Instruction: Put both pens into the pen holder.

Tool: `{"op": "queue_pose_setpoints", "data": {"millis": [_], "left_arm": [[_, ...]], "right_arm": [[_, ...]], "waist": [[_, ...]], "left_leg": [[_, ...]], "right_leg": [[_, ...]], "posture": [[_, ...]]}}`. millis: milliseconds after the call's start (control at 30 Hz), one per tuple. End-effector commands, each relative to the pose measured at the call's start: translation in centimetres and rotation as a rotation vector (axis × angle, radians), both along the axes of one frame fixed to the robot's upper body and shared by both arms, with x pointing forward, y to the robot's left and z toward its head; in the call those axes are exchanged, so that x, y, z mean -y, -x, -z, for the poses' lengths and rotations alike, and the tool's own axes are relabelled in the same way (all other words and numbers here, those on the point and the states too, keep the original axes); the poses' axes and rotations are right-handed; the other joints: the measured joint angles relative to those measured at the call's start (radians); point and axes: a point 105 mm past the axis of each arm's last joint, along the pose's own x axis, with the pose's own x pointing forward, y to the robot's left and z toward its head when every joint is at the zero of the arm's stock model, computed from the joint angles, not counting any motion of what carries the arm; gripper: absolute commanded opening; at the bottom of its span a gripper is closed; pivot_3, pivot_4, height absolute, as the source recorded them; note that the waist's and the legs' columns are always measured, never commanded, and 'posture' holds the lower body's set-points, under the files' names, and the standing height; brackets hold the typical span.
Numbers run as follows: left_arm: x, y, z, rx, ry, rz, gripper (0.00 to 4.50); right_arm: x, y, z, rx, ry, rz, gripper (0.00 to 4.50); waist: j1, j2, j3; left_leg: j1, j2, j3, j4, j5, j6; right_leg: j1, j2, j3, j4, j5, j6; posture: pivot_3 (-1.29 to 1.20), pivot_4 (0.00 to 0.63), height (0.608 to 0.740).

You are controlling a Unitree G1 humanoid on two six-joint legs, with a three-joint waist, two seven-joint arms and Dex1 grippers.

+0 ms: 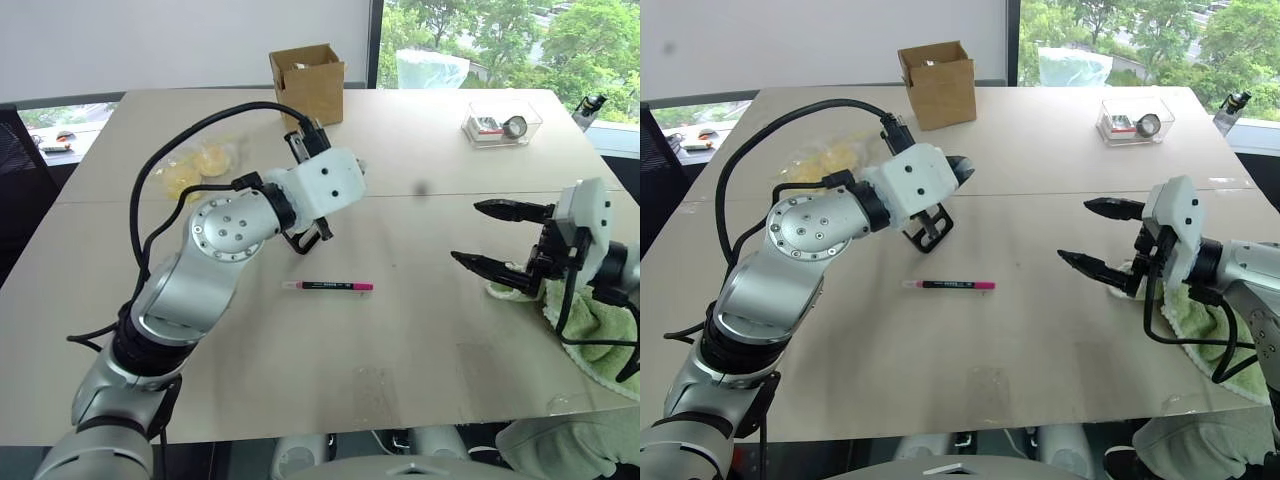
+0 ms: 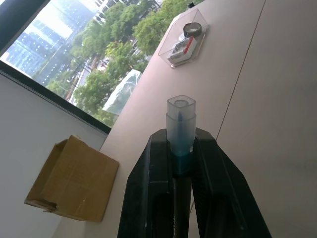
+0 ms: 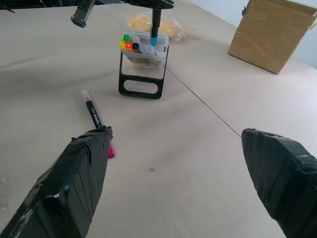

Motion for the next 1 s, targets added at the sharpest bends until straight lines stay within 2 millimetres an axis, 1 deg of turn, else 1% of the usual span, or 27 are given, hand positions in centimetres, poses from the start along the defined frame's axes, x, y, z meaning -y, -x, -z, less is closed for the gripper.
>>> {"op": "queue_pose_setpoints", "data": {"millis": [33,200,300,367,400,433,533,600,633,700,767,800,833,900,933,1000], "left_arm": [[-0.7,0.0,-0.7,0.073,-0.04,-0.03,0.0],[-1.0,-0.8,0.5,0.059,-0.049,-0.052,0.0],[-1.6,-1.5,1.3,0.014,-0.02,-0.082,0.0],[-2.3,-1.9,1.8,0.011,-0.045,-0.118,0.98],[-2.5,-2.0,1.9,0.021,-0.053,-0.128,1.27],[-2.7,-2.0,1.8,0.032,-0.053,-0.137,1.78],[-3.0,-2.1,1.5,0.056,-0.044,-0.148,3.07],[-2.7,-1.7,1.2,0.057,-0.01,-0.101,4.05],[-2.3,-1.1,0.9,0.033,0.028,-0.04,4.44],[-1.5,0.6,0.4,-0.062,0.118,0.11,4.44],[-1.2,2.2,0.4,-0.232,0.201,0.25,4.44],[-1.2,3.2,0.7,-0.346,0.211,0.331,4.44],[-1.3,3.7,0.9,-0.42,0.211,0.371,4.44],[-1.9,4.3,2.0,-0.526,0.129,0.39,4.44],[-2.5,4.1,3.0,-0.548,0.055,0.357,4.44],[-3.5,3.4,4.6,-0.537,-0.089,0.291,4.44]], "right_arm": [[-0.2,0.1,-0.9,0.047,0.003,-0.01,4.43],[-0.1,0.1,-0.9,0.048,0.003,-0.004,4.43],[0.0,0.2,-0.9,0.05,0.003,0.004,4.43],[0.0,0.3,-0.9,0.049,0.002,0.008,4.5],[0.1,0.3,-0.9,0.049,0.002,0.01,4.5],[0.1,0.4,-0.9,0.048,0.002,0.013,4.5],[0.2,0.6,-0.8,0.044,0.003,0.018,4.5],[0.3,0.7,-0.9,0.041,0.003,0.021,4.5],[0.4,0.7,-0.9,0.039,0.003,0.023,4.5],[0.5,0.7,-0.9,0.035,0.002,0.026,4.5],[0.6,0.8,-0.9,0.03,0.0,0.026,4.5],[0.5,0.9,-0.8,0.024,-0.002,0.021,4.5],[0.5,1.0,-0.8,0.02,-0.003,0.017,4.5],[0.3,1.2,-0.6,0.011,-0.007,0.011,4.5],[0.3,1.4,-0.5,0.007,-0.005,0.008,4.5],[0.1,1.7,-0.2,-0.001,0.005,0.005,4.5]], "waist": [[0.0,0.0,0.0],[0.0,0.0,0.0],[0.001,0.0,0.0],[0.001,0.0,0.0],[0.0,0.0,0.0],[0.0,0.0,0.0],[0.001,0.0,0.0],[0.0,0.0,0.0],[0.0,0.0,0.0],[0.0,0.0,0.0],[0.0,0.0,0.0],[-0.001,0.0,0.0],[-0.002,0.0,0.0],[-0.002,0.0,0.0],[-0.002,0.0,0.0],[-0.002,0.0,0.0]], "left_leg": [[0.0,0.0,0.0,0.0,0.0,0.0],[0.0,0.0,0.0,0.0,0.0,0.0],[0.0,0.0,0.0,0.001,0.0,0.0],[0.0,0.0,0.0,0.001,0.0,0.0],[0.0,0.0,0.0,0.001,0.0,0.0],[0.0,0.0,0.0,0.001,0.0,0.0],[0.0,0.0,0.0,0.001,0.0,0.0],[0.0,0.0,0.0,0.001,0.0,0.0],[0.0,0.0,0.0,0.001,0.0,0.0],[0.0,0.0,0.0,0.001,0.0,0.0],[0.0,0.001,0.0,0.002,0.0,0.0],[0.0,0.001,0.0,0.002,0.0,0.0],[0.0,0.001,0.0,0.002,0.0,0.0],[0.0,0.001,0.0,0.002,0.0,0.0],[0.001,0.001,0.0,0.002,0.0,0.0],[0.001,0.001,0.0,0.002,0.0,0.0]], "right_leg": [[0.0,0.0,0.0,0.0,0.0,0.0],[0.0,0.0,0.0,0.0,0.0,0.0],[0.0,0.0,0.0,0.0,0.0,0.0],[0.0,0.0,0.0,0.0,0.0,0.0],[0.0,0.0,0.0,0.0,0.0,0.0],[0.0,0.0,0.0,0.0,0.0,0.0],[0.0,0.0,0.0,0.0,0.0,0.0],[0.0,0.0,0.0,0.0,0.0,0.0],[0.0,0.0,0.0,0.0,0.0,0.0],[0.0,0.0,0.0,0.0,0.0,0.0],[0.0,-0.001,0.0,0.001,0.0,0.0],[0.0,-0.001,0.0,0.001,0.0,0.0],[0.0,-0.001,0.0,0.001,0.0,0.0],[0.0,0.0,-0.001,0.002,0.0,0.0],[0.0,0.0,-0.001,0.002,0.0,0.0],[0.0,0.001,-0.001,0.003,0.0,0.0]], "posture": [[0.0,0.15,0.74],[0.0,0.15,0.74],[0.0,0.15,0.74],[0.0,0.15,0.74],[0.0,0.15,0.74],[0.0,0.15,0.74],[0.0,0.15,0.74],[0.0,0.15,0.74],[0.0,0.15,0.74],[0.0,0.15,0.74],[0.0,0.15,0.74],[0.0,0.15,0.74],[0.0,0.15,0.74],[0.0,0.15,0.74],[0.0,0.15,0.74],[0.0,0.15,0.74]]}}
